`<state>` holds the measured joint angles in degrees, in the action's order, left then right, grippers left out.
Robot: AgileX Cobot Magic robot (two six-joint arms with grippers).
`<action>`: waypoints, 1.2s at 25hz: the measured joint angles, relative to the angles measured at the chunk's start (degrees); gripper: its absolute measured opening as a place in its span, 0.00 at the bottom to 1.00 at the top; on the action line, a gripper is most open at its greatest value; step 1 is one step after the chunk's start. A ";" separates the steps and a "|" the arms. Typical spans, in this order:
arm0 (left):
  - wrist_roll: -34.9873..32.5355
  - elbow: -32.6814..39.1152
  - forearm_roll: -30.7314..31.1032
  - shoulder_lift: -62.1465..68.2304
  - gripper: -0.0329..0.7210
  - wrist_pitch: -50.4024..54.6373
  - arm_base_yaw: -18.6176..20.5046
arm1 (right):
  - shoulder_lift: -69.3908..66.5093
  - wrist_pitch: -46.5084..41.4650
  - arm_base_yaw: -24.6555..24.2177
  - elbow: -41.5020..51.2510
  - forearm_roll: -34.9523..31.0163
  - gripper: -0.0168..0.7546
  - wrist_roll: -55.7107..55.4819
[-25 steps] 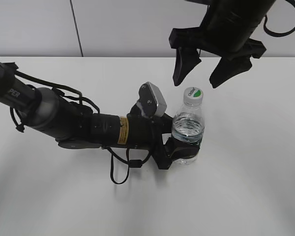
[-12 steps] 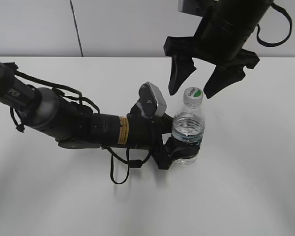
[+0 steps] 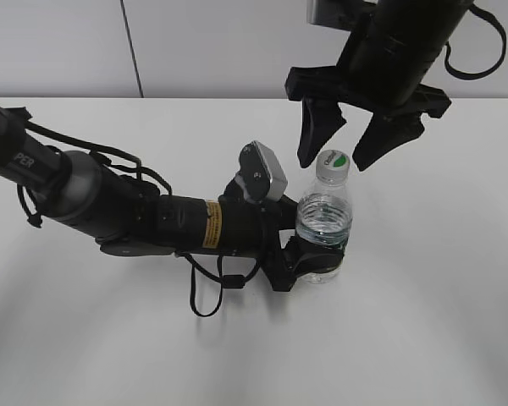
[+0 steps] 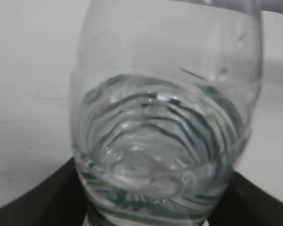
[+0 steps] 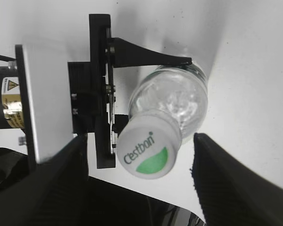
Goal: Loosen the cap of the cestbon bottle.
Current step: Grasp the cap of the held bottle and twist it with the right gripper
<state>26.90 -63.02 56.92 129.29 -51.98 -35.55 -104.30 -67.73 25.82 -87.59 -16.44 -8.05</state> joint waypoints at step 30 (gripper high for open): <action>0.00 0.00 -0.05 0.00 0.72 -0.05 0.00 | -0.93 -0.87 0.00 0.00 0.72 0.42 32.67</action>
<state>26.90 -63.02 56.87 129.29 -52.03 -35.55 -105.23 -68.60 25.82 -87.59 -15.72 24.61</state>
